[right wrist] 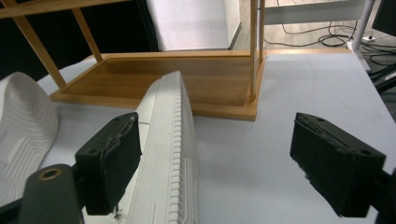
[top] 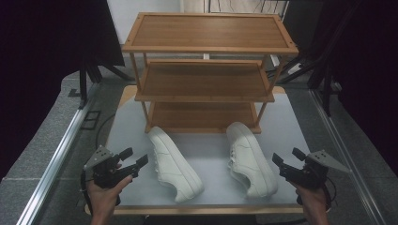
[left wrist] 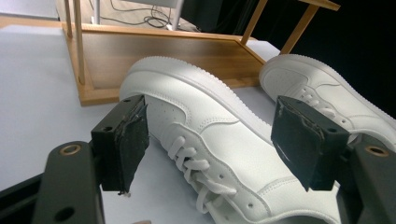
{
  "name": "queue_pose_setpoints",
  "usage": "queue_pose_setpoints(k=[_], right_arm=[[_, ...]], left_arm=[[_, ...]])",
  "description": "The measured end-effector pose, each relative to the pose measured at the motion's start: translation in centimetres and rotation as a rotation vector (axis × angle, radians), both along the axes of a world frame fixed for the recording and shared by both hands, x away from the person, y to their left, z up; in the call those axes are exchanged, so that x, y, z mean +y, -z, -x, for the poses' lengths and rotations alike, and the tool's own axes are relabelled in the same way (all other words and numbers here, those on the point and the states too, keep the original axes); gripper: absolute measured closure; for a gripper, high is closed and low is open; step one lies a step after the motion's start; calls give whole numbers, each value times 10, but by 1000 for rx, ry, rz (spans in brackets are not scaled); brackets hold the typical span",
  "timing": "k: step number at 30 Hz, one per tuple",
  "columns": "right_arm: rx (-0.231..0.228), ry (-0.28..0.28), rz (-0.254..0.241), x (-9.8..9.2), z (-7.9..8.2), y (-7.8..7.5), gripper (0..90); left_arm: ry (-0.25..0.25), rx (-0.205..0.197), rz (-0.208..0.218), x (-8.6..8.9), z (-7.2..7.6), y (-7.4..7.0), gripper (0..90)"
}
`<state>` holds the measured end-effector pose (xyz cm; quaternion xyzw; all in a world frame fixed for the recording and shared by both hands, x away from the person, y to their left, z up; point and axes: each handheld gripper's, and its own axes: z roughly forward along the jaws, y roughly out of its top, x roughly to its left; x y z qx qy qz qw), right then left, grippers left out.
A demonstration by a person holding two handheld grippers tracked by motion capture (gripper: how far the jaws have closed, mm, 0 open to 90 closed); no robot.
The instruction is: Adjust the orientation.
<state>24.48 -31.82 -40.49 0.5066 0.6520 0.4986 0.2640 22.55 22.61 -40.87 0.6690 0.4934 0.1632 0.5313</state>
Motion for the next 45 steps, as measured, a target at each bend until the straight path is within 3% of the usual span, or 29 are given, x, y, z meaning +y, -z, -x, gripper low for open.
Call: queue_pose_setpoints(k=[7, 13, 20, 24, 26, 29, 32, 36, 39, 45], right_arm=[[1, -45, -14, 1, 3, 2, 238], [-6, -59, -23, -5, 7, 1, 278], [17, -95, -31, 0, 4, 2, 296], [14, -107, -23, 4, 2, 2, 298], [13, -114, -23, 8, 2, 2, 302], [12, -118, -26, 11, 1, 2, 313], [10, -133, -20, 14, 0, 2, 317], [19, -137, -19, 16, 0, 5, 321], [43, -150, -25, 18, -1, 9, 321], [33, -145, -29, 19, 0, 6, 321]], left_arm=[[8, 9, 2, -3, -1, 3, 297], [-18, -5, 20, 0, 2, 0, 302], [-4, -3, 31, -3, 3, -1, 341], [-41, -24, 17, -2, 4, -1, 417], [-51, -29, 16, -1, 6, -2, 534], [-46, -9, 8, -1, 8, 0, 635], [-43, -5, 30, 3, 11, 1, 716], [-34, -7, 39, 3, 14, -1, 783], [-15, 15, 62, 0, 13, 3, 858], [-6, 29, 31, -5, 22, 5, 895]])
